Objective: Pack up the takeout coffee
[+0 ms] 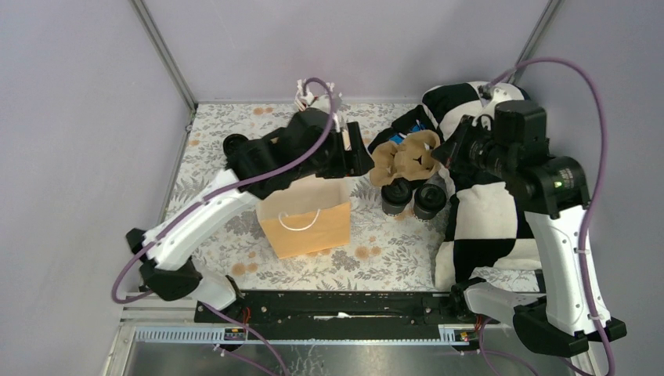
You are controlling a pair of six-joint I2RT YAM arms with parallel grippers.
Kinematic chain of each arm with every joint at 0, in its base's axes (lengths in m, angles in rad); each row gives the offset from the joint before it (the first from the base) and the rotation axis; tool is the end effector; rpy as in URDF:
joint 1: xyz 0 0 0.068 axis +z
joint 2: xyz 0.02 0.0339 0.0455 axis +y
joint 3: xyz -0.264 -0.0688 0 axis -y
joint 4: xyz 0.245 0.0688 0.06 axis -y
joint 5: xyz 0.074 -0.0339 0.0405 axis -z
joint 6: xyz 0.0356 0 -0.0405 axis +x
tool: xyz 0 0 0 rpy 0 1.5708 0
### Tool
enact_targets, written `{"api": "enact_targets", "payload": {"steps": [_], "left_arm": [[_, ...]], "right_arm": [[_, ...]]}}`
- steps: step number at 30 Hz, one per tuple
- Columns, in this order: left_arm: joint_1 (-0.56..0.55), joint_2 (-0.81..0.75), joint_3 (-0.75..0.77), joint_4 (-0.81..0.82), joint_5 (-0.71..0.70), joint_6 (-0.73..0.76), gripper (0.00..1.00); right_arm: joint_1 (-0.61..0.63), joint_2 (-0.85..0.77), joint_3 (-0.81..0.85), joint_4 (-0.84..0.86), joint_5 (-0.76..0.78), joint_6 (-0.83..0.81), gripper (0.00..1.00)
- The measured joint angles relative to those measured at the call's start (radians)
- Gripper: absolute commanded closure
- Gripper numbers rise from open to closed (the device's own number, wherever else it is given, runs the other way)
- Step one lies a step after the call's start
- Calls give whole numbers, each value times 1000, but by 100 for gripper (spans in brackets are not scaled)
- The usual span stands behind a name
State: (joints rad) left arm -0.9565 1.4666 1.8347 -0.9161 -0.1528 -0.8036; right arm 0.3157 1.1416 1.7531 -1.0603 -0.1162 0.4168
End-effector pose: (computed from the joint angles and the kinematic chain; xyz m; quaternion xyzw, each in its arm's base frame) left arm 0.1732 -0.2361 0.4633 0.0292 0.8698 -0.3337 0.3622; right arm 0.1649 0.0582 0.4959 0.0119 0.8458 0.2361 0.4783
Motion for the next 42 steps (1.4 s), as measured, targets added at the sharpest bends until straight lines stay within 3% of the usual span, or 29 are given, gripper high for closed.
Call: {"api": "enact_targets", "payload": {"steps": [3, 7, 14, 16, 18, 23, 27, 39, 42], "left_arm": [[-1, -119, 1, -35, -56, 21, 26], [-1, -347, -42, -112, -201, 7, 29], [0, -597, -124, -329, -441, -106, 25], [1, -618, -186, -384, -474, -174, 30], [1, -628, -270, -431, -487, -265, 40], [1, -655, -469, -461, -482, -431, 46], [1, -702, -586, -463, -481, -506, 47], [1, -698, -563, -521, -529, -574, 44], [1, -684, -561, -537, -545, -594, 50]], "right_arm": [[-1, 50, 154, -27, -47, -8, 100], [-2, 98, 269, -11, -231, 56, 100], [25, 127, 181, 106, -480, 305, 100], [62, 143, 161, 127, -495, 351, 100], [113, 159, 158, 132, -497, 381, 100], [286, 193, 156, 131, -450, 410, 100], [336, 195, 126, 132, -396, 423, 100], [346, 233, 111, 147, -266, 427, 100], [346, 278, 163, 128, -248, 415, 100]]}}
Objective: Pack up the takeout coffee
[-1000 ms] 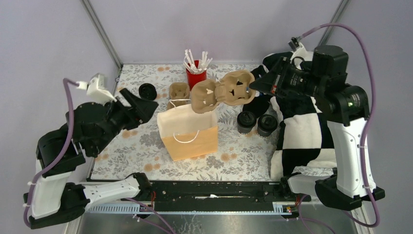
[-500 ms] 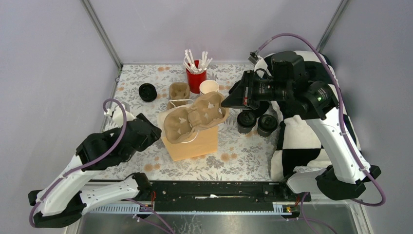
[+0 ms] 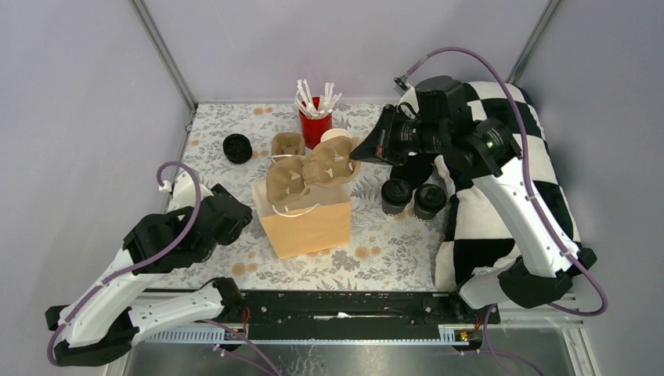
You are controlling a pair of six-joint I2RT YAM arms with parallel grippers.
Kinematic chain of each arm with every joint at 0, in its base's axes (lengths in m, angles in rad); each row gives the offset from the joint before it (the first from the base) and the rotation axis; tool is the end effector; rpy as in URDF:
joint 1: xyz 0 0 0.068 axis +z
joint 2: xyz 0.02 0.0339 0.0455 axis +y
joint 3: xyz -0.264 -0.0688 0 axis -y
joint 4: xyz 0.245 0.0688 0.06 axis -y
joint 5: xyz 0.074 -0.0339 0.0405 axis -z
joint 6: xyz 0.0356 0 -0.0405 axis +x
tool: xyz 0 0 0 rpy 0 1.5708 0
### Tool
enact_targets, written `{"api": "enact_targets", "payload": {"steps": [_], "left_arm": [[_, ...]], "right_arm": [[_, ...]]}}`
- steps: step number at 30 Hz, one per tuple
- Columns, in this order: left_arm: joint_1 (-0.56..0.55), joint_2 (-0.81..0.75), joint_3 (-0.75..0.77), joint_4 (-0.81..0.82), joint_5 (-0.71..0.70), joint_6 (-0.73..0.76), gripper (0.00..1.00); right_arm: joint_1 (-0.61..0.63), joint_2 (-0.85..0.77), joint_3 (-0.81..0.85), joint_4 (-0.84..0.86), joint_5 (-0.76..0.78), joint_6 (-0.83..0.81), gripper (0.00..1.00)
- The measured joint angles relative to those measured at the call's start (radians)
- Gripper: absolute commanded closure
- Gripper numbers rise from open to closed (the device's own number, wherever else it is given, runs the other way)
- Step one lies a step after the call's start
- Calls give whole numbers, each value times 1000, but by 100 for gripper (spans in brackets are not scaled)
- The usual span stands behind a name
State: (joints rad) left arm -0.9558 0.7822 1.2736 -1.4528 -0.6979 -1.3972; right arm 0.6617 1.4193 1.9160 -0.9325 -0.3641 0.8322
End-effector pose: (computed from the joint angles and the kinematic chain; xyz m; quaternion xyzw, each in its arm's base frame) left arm 0.0639 -0.0508 0.3850 -0.2963 0.8522 -0.1350 0.4094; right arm 0.2007 0.1723 0.4987 -0.0264 0.8346 0.4712 0.2842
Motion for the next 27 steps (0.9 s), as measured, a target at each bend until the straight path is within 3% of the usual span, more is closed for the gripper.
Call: {"api": "enact_targets", "payload": {"steps": [11, 20, 27], "left_arm": [[3, 105, -119, 29, -2, -57, 62], [6, 119, -194, 286, 131, 84, 64], [6, 129, -229, 367, 198, 138, 63]], "right_arm": [[0, 68, 117, -54, 24, -39, 100], [17, 103, 154, -172, 94, -142, 100], [21, 140, 180, -212, 143, -208, 100]]}}
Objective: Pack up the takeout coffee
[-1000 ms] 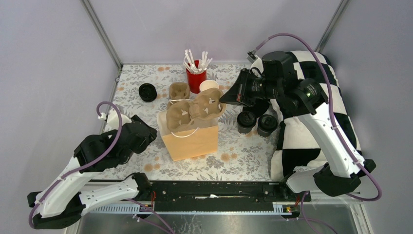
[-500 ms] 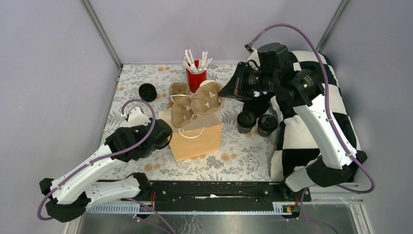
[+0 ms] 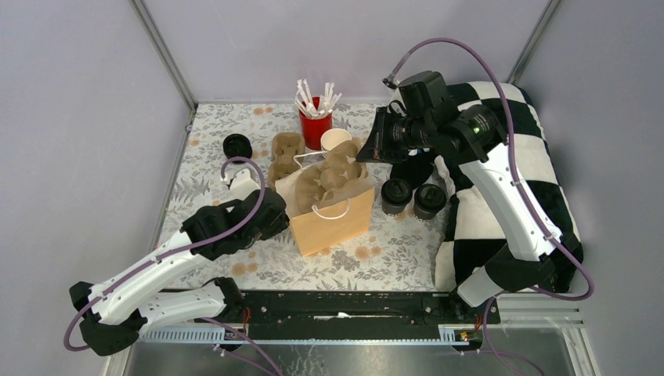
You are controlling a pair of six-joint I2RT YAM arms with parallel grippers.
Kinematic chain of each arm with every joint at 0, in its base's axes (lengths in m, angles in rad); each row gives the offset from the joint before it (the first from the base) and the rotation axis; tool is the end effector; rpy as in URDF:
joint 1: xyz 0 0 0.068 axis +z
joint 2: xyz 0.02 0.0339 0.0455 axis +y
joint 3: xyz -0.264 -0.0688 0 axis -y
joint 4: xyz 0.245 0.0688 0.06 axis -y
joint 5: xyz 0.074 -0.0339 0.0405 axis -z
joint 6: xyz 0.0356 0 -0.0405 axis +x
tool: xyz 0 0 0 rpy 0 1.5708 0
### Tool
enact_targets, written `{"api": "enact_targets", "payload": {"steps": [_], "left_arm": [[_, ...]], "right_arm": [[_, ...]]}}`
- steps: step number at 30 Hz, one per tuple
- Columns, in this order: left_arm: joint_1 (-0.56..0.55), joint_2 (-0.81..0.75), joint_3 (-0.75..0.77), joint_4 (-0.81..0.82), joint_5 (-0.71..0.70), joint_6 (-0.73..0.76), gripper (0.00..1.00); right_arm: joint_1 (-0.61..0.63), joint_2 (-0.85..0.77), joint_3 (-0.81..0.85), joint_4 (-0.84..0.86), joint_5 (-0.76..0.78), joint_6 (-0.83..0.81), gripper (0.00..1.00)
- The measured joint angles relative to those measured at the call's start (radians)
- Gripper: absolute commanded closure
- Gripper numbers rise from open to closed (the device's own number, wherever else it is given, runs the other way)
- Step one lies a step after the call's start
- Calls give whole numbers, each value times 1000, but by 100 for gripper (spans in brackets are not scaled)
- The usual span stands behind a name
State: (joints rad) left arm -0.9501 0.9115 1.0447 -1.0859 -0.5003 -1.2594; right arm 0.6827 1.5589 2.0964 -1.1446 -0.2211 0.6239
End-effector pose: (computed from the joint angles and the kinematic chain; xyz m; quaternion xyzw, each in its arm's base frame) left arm 0.1035 -0.1154 0.3284 -0.2166 0.9004 -0.1573 0.3431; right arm 0.2169 0.1864 0.4924 -0.0770 0.8788 0.3576 0.3063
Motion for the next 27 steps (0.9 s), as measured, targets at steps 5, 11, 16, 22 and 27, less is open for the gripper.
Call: {"api": "enact_targets", "payload": {"steps": [5, 11, 16, 22, 27], "left_arm": [[0, -1, -41, -6, 20, -3, 64], [0, -13, -51, -25, 26, -31, 64], [0, -19, -53, -30, 27, -45, 64], [0, -18, -53, -34, 27, -48, 64], [0, -18, -53, -34, 27, -48, 64]], "right_arm": [[20, 31, 10, 7, 1, -19, 100], [58, 74, 8, 44, -8, -29, 100], [63, 77, -47, 111, -29, -23, 100], [64, 66, -152, 192, -58, 12, 100], [64, 56, -193, 216, -58, 29, 75]]}}
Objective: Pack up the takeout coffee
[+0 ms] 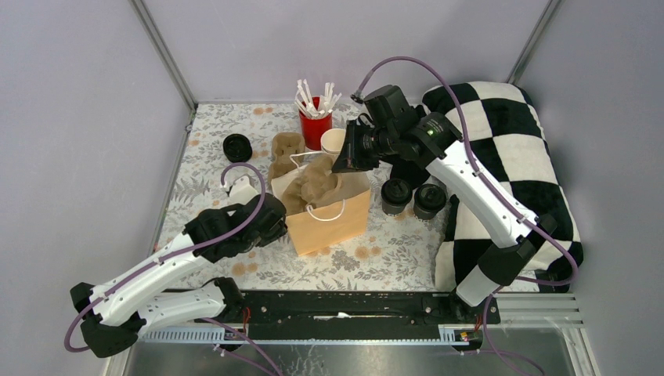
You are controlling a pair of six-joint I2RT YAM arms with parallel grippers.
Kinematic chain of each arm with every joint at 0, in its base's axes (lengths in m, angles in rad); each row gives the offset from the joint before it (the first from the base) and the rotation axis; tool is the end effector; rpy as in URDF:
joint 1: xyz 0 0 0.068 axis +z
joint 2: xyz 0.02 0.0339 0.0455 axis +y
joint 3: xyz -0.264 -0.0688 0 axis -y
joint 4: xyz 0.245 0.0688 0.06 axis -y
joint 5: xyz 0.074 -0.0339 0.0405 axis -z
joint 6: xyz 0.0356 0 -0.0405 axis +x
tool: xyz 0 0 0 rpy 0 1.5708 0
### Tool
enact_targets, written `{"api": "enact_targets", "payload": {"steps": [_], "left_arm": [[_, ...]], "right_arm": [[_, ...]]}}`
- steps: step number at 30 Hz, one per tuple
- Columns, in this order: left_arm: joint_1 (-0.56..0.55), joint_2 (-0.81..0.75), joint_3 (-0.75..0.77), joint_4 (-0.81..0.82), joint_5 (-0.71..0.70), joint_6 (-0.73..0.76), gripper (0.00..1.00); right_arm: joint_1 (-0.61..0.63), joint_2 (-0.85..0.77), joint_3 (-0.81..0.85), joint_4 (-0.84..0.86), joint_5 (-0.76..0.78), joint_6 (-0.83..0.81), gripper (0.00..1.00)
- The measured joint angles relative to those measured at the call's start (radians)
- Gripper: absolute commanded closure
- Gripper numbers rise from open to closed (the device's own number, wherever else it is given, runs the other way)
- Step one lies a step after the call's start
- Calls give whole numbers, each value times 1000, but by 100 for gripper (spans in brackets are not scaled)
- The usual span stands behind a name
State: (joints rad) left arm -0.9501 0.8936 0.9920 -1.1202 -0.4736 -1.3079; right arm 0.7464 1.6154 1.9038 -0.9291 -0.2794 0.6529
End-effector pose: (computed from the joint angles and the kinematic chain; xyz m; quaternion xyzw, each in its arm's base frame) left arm 0.0991 -0.1107 0.3129 -0.2291 0.9095 -0.1417 0.3168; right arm 0.2403 0.2356 0.4398 -0.1037 0.8812 0.3812 0.2596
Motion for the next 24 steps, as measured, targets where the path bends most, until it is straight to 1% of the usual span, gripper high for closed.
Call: {"api": "enact_targets", "payload": {"steps": [1, 2, 3, 4, 5, 8, 10, 11, 12, 14, 17, 18, 22, 24], "left_arm": [[0, 0, 0, 0, 0, 0, 64], [0, 0, 0, 0, 0, 0, 64], [0, 0, 0, 0, 0, 0, 63], [0, 0, 0, -2, 0, 0, 62], [0, 0, 0, -6, 0, -2, 60], [0, -13, 4, -31, 2, -4, 52], [0, -35, 16, -55, 7, -7, 47], [0, -50, 26, -64, 10, -5, 43], [0, -66, 40, -71, 13, -5, 39], [0, -110, 84, -83, 17, 6, 33], [0, -143, 166, -90, 20, 32, 26], [0, -146, 201, -90, 18, 38, 26], [0, -116, 306, -93, -6, 29, 37], [0, -58, 363, -106, -30, 13, 37]], "right_arm": [[0, -2, 0, -1, 2, 0, 56], [0, -2, 5, -11, 10, -4, 40], [0, 0, 22, -34, 30, -16, 27], [0, 14, 70, -97, 63, -40, 19], [1, 37, 145, -168, 106, -68, 16], [-6, 85, 374, -293, 195, -140, 12], [-22, 77, 466, -343, 218, -183, 11], [-29, 61, 470, -350, 225, -198, 11], [-39, 30, 439, -348, 238, -218, 11], [-55, -37, 338, -366, 264, -253, 11], [-66, -68, 228, -375, 290, -292, 12], [-67, -61, 211, -374, 291, -301, 13], [-69, 4, 188, -355, 275, -335, 17], [-69, 32, 187, -335, 259, -343, 19]]}}
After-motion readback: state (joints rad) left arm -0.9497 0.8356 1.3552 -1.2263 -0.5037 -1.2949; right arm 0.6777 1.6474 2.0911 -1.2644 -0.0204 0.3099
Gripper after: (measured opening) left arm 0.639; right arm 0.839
